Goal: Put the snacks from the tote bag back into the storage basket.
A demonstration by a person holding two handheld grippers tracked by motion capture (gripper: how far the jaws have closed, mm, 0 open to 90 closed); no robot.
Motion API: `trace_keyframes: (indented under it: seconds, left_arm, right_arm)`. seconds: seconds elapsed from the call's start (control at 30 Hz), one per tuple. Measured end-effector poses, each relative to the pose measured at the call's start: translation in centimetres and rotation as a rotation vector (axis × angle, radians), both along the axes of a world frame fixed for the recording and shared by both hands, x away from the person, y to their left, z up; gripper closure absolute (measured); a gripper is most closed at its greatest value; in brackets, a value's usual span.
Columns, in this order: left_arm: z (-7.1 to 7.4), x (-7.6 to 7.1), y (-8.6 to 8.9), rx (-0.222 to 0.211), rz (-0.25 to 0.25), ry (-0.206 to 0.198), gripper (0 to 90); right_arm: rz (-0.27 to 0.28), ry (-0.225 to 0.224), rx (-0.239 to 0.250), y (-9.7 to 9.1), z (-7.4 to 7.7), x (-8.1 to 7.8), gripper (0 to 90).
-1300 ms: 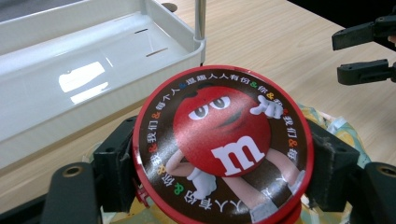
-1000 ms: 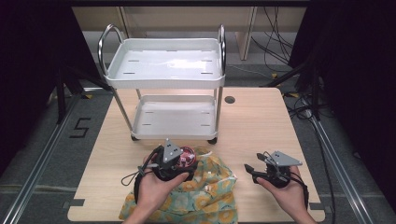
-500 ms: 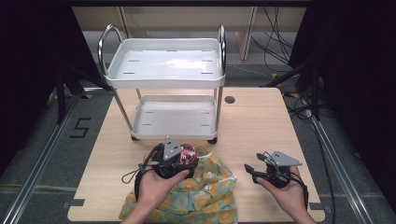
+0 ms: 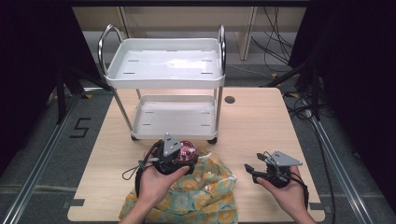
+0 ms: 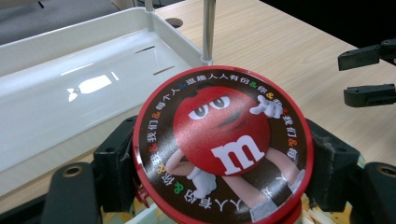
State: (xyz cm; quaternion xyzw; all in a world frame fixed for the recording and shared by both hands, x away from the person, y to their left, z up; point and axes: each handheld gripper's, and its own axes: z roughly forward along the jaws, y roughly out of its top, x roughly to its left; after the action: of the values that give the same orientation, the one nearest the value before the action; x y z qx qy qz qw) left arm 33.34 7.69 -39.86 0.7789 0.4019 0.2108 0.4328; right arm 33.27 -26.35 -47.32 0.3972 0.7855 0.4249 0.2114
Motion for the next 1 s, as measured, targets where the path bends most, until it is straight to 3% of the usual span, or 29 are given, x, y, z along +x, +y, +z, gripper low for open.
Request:
trace_keyframes:
  seconds: [0.13,0.17,0.33,0.5,0.67,1.0]
  left_arm:
    - [0.08,0.10,0.10,0.007,-0.002,0.001,25.4]
    - [0.09,0.12,0.12,0.008,-0.002,0.000,25.4]
    - [0.07,0.29,0.26,0.007,0.009,-0.001,25.4]
    - [0.05,0.51,0.20,-0.007,0.021,-0.008,25.4]
    - [0.16,0.69,0.31,0.004,0.023,-0.006,25.4]
    - [0.12,0.97,0.36,-0.010,0.026,-0.014,25.4]
  right_arm:
    - [0.000,0.001,0.000,0.03,0.00,-0.04,35.4]
    - [0.014,-0.034,-0.017,-0.10,-0.03,0.18,35.4]
    - [0.002,-0.004,-0.001,0.03,-0.01,0.00,35.4]
    - [0.009,-0.023,-0.009,-0.03,-0.03,0.09,35.4]
    - [-0.005,0.007,0.003,0.06,0.01,-0.08,35.4]
    - [0.000,-0.008,0.002,0.04,-0.02,-0.01,35.4]
